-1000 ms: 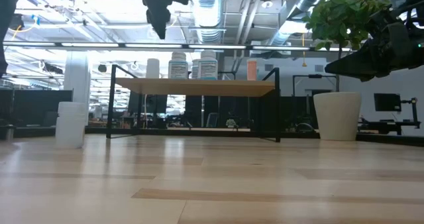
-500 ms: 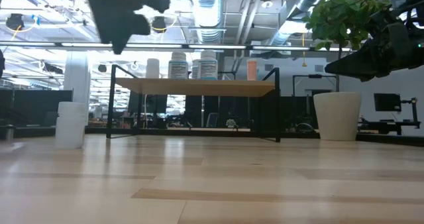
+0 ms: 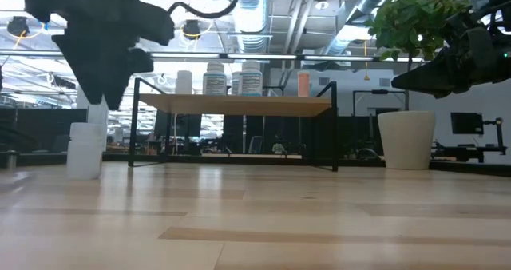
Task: Pick and place medicine bottles onto shelf by color
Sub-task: Put the transparent pill bottle on the shelf
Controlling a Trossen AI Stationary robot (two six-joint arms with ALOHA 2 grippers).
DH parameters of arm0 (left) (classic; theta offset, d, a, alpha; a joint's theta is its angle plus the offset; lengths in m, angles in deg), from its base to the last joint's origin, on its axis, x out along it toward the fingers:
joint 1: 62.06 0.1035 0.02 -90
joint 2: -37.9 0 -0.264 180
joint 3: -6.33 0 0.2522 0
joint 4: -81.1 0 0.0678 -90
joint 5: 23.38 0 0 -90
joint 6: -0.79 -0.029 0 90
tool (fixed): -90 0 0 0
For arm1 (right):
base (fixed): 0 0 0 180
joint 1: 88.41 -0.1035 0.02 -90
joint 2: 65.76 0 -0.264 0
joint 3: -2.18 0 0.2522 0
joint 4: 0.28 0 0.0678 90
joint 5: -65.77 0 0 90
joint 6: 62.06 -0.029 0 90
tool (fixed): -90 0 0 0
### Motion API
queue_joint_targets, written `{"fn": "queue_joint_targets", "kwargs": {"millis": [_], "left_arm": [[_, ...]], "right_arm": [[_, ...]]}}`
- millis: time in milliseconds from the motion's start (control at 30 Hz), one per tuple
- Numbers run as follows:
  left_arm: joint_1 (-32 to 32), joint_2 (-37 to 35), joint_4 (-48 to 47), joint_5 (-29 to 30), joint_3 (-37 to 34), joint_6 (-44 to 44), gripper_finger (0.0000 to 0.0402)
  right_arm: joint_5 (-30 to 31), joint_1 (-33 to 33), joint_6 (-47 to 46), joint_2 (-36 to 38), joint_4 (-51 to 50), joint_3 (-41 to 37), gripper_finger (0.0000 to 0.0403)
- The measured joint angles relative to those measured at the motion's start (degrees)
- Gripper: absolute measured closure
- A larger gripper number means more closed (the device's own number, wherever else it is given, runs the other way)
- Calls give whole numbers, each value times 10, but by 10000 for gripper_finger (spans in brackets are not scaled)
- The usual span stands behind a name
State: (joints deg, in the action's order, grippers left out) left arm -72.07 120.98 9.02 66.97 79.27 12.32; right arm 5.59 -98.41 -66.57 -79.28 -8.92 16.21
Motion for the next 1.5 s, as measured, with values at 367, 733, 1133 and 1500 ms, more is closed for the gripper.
{"fn": "queue_joint_targets", "kwargs": {"millis": [367,733,1133,1500], "left_arm": [[-49,14,21,25,-4,46,219],[-72,14,53,31,-40,68,219],[-73,70,80,31,-39,41,219],[-64,65,81,16,-39,35,254]], "right_arm": [[0,0,0,0,0,0,294],[0,0,0,0,0,0,294],[0,0,0,-4,1,0,294],[0,0,0,-7,1,0,294]]}}
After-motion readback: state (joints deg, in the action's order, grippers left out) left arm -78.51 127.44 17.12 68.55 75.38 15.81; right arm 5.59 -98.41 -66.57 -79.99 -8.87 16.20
